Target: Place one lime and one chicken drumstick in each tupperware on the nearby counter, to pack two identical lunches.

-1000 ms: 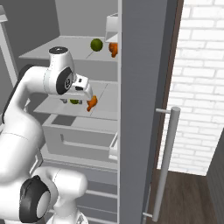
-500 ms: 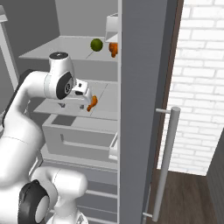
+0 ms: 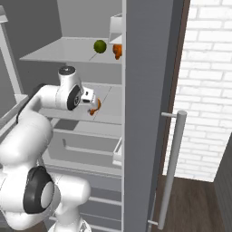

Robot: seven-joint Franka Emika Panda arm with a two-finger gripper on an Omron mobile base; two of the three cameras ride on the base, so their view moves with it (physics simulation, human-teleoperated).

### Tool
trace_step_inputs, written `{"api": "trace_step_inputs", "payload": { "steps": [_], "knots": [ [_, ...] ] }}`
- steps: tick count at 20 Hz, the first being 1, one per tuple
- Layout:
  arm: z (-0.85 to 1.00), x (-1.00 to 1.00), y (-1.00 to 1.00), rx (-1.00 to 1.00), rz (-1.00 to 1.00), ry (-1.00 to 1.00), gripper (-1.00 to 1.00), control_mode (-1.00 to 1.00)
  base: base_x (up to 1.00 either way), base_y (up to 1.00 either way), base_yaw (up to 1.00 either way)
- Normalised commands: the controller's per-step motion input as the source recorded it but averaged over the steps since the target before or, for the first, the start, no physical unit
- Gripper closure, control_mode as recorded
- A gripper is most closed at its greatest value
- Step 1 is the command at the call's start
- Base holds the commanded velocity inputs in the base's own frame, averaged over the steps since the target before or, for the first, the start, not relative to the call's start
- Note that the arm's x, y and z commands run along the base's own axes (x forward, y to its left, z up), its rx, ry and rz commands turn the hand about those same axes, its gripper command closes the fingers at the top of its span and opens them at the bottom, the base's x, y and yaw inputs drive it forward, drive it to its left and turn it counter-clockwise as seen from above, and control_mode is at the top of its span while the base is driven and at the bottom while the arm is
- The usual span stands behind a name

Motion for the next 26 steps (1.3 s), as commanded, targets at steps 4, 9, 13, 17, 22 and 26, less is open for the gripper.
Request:
{"api": "trace_step_inputs", "payload": {
  "steps": [4, 9, 13, 17, 22, 26],
  "knots": [
    [-0.15, 0.94, 0.13, 0.0, 0.0, -0.01, -1.0, -1.0, 0.0, 0.0, 0.0],
    [-0.33, 0.85, 0.0, 0.0, 0.0, 0.0, -1.0, -1.0, 0.0, 0.0, 0.0],
    [-0.39, 0.63, 0.0, 0.0, -0.01, 0.05, -1.0, -1.0, 0.0, 0.0, 0.0],
    [-0.49, 0.36, 0.0, 0.0, -0.03, 0.11, -1.0, -1.0, 0.0, 0.0, 0.0],
    [-0.48, 0.38, 0.0, 0.0, -0.04, 0.06, -1.0, -1.0, 0.0, 0.0, 0.0],
    [-0.16, 0.47, 0.0, 0.0, -0.04, 0.0, -1.0, -1.0, 0.0, 0.0, 0.0]
  ]
}}
